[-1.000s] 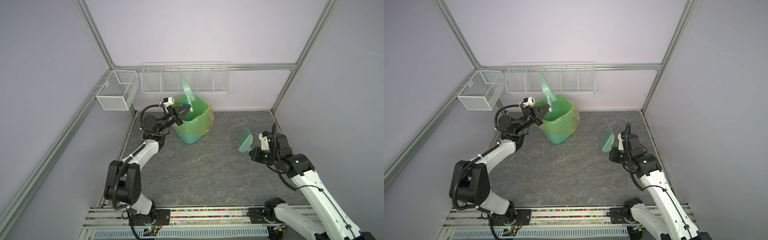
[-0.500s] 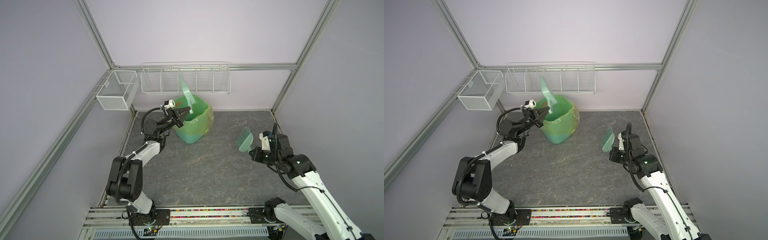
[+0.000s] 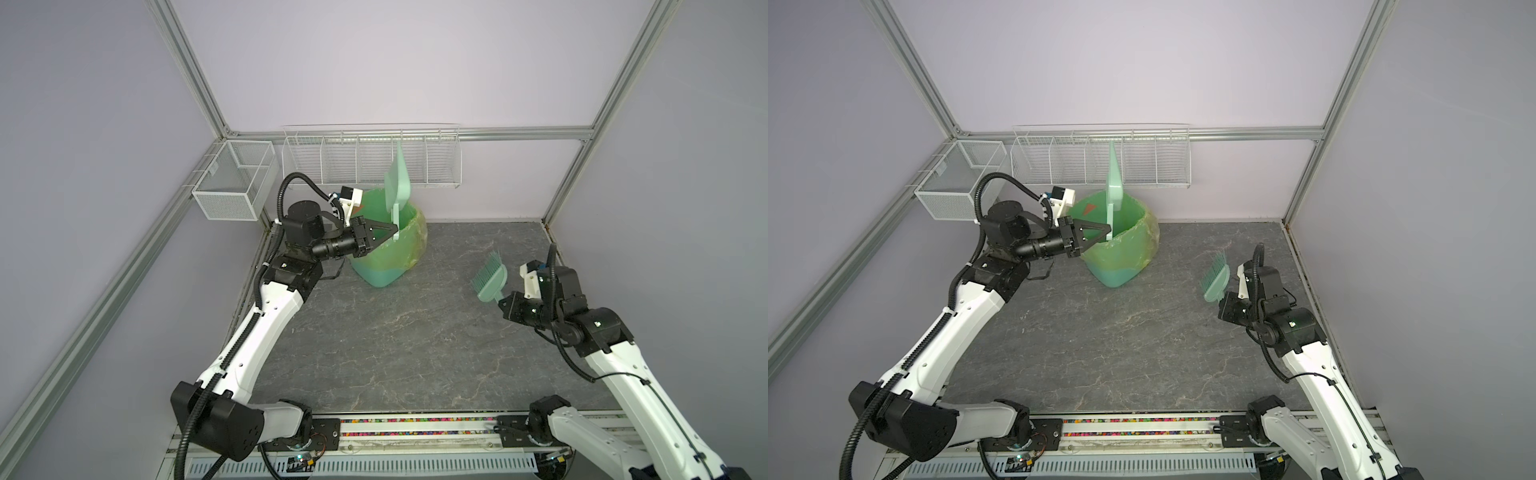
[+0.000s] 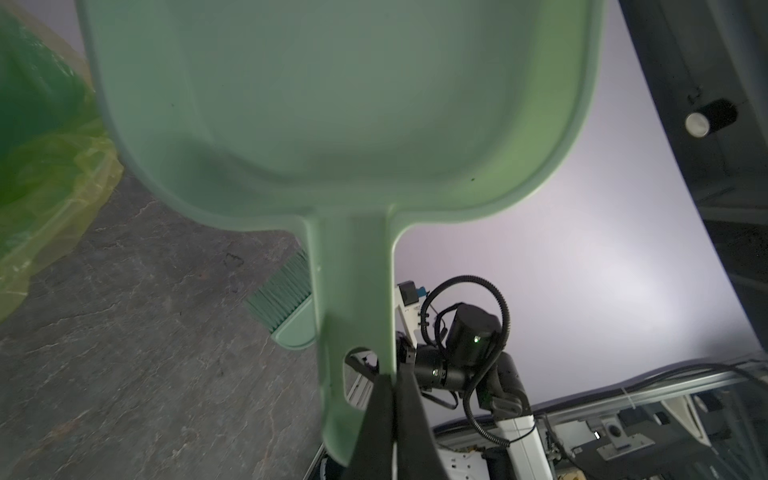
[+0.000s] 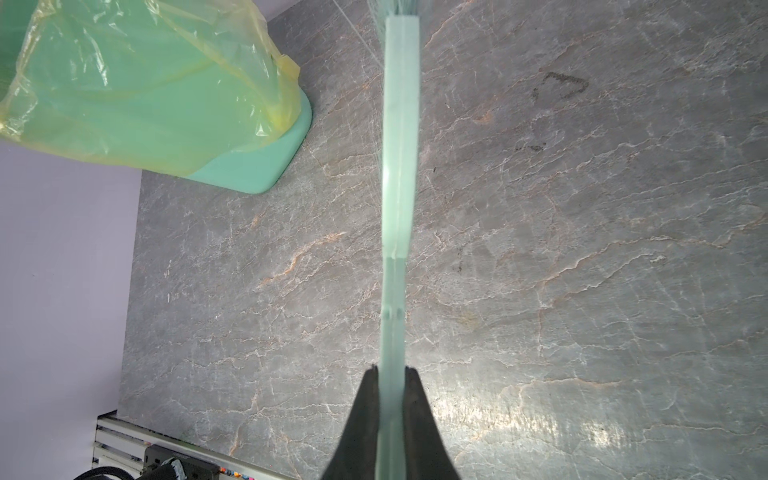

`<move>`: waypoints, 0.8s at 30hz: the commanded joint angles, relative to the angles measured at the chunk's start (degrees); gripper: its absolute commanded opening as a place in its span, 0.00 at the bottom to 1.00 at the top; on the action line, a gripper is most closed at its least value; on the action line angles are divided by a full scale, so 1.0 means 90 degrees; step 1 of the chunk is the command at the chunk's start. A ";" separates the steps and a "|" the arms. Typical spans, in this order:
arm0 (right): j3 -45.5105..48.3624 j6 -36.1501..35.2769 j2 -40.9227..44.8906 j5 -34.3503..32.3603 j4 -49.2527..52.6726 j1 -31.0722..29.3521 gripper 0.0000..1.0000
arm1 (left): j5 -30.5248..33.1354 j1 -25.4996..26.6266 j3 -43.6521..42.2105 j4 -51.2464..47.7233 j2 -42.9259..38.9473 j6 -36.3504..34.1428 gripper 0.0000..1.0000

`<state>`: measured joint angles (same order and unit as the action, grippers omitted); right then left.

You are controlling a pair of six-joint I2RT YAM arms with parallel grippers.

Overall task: Sweep away the paper scraps from the table
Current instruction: 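Tilt the dustpan over the bin opening with the left gripper, emptying the scraps, then lower the empty dustpan with the left while the right brings the brush over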

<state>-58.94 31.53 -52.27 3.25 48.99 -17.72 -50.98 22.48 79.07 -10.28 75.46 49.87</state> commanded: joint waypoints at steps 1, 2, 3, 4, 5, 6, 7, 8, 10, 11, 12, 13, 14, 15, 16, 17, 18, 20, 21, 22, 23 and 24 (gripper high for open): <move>-0.0204 0.0030 0.0020 -0.0198 -0.0110 -0.0002 0.07 | 0.0382 0.0125 0.0155 -0.1930 0.0002 -0.1476 0.00; -0.0262 0.0040 -0.0016 -0.0292 0.0011 -0.0002 0.07 | 0.0444 0.0179 0.0205 -0.2027 0.0017 -0.1539 0.00; -0.0345 0.0068 -0.0091 -0.0419 0.0166 -0.0004 0.07 | 0.0518 0.0244 0.0278 -0.2168 0.0040 -0.1643 0.00; -0.0400 0.0062 -0.0133 -0.0491 0.0255 -0.0003 0.07 | 0.0595 0.0303 0.0356 -0.2311 0.0065 -0.1739 0.00; -0.0447 0.0056 -0.0176 -0.0566 0.0328 0.0004 0.07 | 0.0707 0.0394 0.0456 -0.2497 0.0090 -0.1847 0.00; -0.0477 0.0053 -0.0188 -0.0626 0.0370 0.0006 0.07 | 0.0826 0.0495 0.0553 -0.2647 0.0128 -0.1938 0.00; -0.0492 0.0051 -0.0188 -0.0671 0.0377 0.0013 0.07 | 0.0943 0.0605 0.0645 -0.2783 0.0162 -0.2030 0.00; -0.0511 0.0042 -0.0183 -0.0718 0.0375 0.0019 0.07 | 0.1075 0.0726 0.0765 -0.2944 0.0211 -0.2140 0.00; -0.0558 0.0032 -0.0188 -0.0822 0.0381 0.0049 0.07 | 0.1336 0.0965 0.0950 -0.3176 0.0299 -0.2285 0.00; -0.0583 0.0032 -0.0205 -0.0866 0.0384 0.0083 0.07 | 0.1492 0.1088 0.1065 -0.3319 0.0359 -0.2377 0.00; -0.0609 0.0023 -0.0217 -0.0878 0.0383 0.0120 0.07 | 0.1659 0.1218 0.1180 -0.3459 0.0417 -0.2459 0.00; -0.0619 0.0015 -0.0232 -0.0879 0.0377 0.0166 0.07 | 0.1807 0.1335 0.1280 -0.3576 0.0470 -0.2546 0.00; -0.0646 0.0008 -0.0244 -0.0878 0.0381 0.0217 0.07 | 0.1988 0.1462 0.1418 -0.3753 0.0539 -0.2651 0.00; -0.0688 -0.0028 -0.0257 -0.0847 0.0408 0.0288 0.07 | 0.2208 0.1600 0.1545 -0.3921 0.0596 -0.2745 0.00; -0.0729 -0.0050 -0.0257 -0.0825 0.0433 0.0349 0.07 | 0.2387 0.1726 0.1650 -0.4050 0.0672 -0.2839 0.00; -0.0778 -0.0064 -0.0253 -0.0828 0.0443 0.0431 0.06 | 0.2573 0.1858 0.1763 -0.4202 0.0751 -0.2916 0.00; -0.0802 -0.0075 -0.0230 -0.0815 0.0420 0.0530 0.07 | 0.2703 0.2004 0.1846 -0.4304 0.0834 -0.2957 0.00; -0.0823 -0.0078 -0.0200 -0.0672 0.0313 0.0770 0.07 | 0.2947 0.2249 0.1993 -0.4466 0.0975 -0.3052 0.00; -0.0848 -0.0085 -0.0209 -0.0533 0.0272 0.0919 0.06 | 0.3102 0.2396 0.2079 -0.4571 0.1059 -0.3110 0.00; -0.0880 -0.0095 -0.0222 -0.0434 0.0246 0.1002 0.07 | 0.3254 0.2508 0.2156 -0.4651 0.1136 -0.3158 0.00; -0.0901 -0.0095 -0.0222 -0.0360 0.0208 0.1073 0.07 | 0.3432 0.2649 0.2247 -0.4774 0.1226 -0.3227 0.00; -0.0902 -0.0114 -0.0214 -0.0309 0.0135 0.1134 0.07 | 0.3614 0.2770 0.2333 -0.4869 0.1312 -0.3278 0.00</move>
<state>-65.49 31.27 -54.54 -1.93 52.53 -8.86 -25.17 45.25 97.36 -48.95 85.49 24.21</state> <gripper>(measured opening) 0.110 0.048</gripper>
